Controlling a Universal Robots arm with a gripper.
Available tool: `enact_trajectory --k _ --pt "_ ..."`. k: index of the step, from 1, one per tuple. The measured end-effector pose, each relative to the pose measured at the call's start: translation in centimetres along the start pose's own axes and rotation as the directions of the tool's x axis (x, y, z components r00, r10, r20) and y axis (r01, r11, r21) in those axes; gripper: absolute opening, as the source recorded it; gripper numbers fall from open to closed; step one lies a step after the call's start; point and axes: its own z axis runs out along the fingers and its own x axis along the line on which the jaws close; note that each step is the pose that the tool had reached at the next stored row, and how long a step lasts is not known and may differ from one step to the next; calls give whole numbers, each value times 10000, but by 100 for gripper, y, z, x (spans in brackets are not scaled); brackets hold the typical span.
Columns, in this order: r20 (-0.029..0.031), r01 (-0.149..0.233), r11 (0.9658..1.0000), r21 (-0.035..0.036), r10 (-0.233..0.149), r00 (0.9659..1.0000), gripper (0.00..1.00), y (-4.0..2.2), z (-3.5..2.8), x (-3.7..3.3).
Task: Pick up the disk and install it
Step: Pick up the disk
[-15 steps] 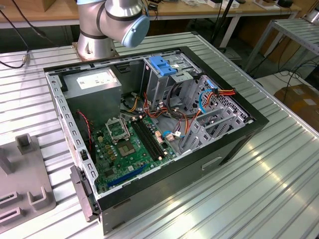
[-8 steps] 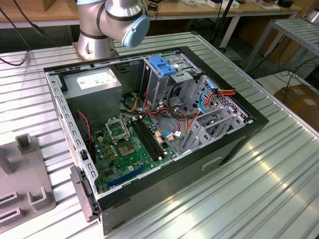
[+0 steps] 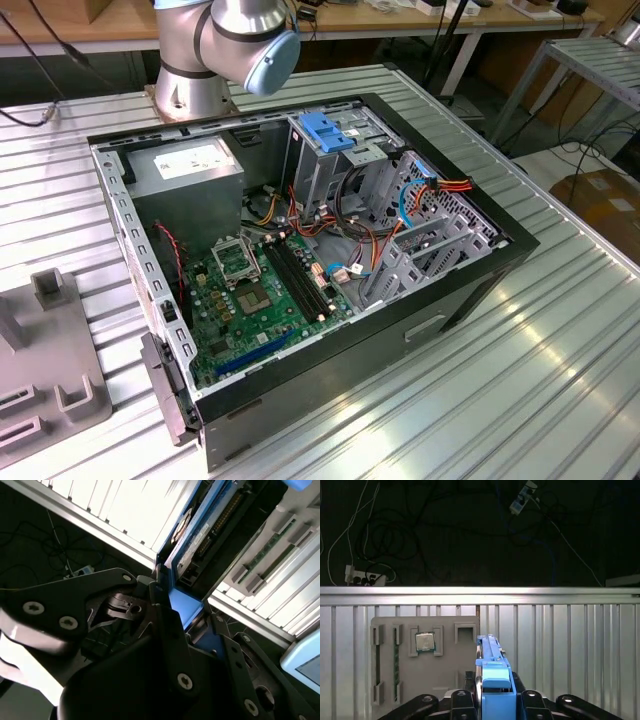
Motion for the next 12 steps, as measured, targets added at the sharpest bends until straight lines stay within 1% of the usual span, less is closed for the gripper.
enact_trajectory --k 5,6,7,11,12 --pt "68 0 10000 -17 0 10000 37 1 -86 -8" --pt "112 0 10000 -26 0 9999 37 2 -127 -13" --pt "136 -1 10000 -36 2 9999 37 3 -168 -17" --pt "157 -2 10000 -56 3 9999 37 4 -237 -23" --pt "170 -2 10000 -60 3 9999 37 4 -262 -26"
